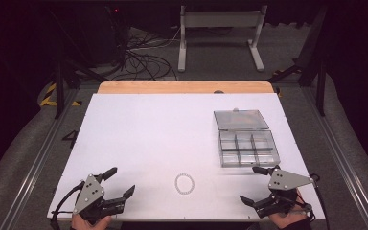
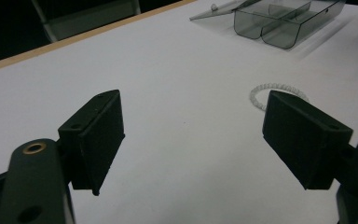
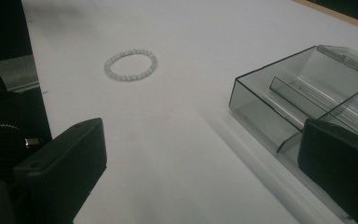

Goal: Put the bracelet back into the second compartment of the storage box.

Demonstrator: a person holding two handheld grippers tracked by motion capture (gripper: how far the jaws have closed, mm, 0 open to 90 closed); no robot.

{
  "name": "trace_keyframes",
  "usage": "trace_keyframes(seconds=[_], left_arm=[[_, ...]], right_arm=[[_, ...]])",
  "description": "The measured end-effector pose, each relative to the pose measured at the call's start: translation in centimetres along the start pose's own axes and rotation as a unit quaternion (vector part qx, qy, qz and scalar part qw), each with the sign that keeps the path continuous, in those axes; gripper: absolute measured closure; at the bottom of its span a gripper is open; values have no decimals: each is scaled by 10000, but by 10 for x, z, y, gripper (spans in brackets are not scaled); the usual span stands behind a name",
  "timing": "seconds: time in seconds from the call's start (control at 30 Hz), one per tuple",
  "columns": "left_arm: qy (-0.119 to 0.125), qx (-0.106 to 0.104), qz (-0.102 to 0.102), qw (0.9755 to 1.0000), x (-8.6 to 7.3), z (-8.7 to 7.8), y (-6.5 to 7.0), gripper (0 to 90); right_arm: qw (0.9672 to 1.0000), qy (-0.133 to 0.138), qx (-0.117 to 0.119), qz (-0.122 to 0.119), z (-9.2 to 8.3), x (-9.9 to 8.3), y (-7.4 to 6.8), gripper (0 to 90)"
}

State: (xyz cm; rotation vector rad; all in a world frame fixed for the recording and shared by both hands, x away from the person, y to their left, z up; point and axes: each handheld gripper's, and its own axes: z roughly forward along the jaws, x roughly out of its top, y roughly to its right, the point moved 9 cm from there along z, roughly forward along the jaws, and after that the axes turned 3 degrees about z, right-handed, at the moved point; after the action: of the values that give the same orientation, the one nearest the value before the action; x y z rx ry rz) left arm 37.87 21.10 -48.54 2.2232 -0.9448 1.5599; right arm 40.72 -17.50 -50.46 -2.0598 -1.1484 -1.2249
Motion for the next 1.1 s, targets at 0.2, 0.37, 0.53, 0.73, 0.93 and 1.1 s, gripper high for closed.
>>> trace_keyframes(seconds=[0.2, 0.37, 0.53, 0.73, 0.93, 1.1], left_arm=[[-13, -94, -52, 9999, 1, -1, 2, 206], [-26, -38, -8, 10000, 0, 0, 1, 208], [-19, -64, -54, 10000, 0, 0, 1, 207], [-31, -71, -37, 10000, 0, 0, 1, 207], [-34, -118, -62, 9999, 0, -1, 1, 206], [-49, -162, 5, 9999, 0, 0, 2, 188]], right_arm=[[10000, -28, 9, 14, 1, 1, 0, 19], [10000, -64, -8, 5, 2, 5, 0, 19], [9999, -137, 24, -24, 6, 13, -2, 20], [9997, -188, 118, -64, 16, 25, -6, 20], [9994, -221, 230, -101, 24, 35, -11, 20], [9991, -242, 328, -149, 32, 43, -15, 19]])
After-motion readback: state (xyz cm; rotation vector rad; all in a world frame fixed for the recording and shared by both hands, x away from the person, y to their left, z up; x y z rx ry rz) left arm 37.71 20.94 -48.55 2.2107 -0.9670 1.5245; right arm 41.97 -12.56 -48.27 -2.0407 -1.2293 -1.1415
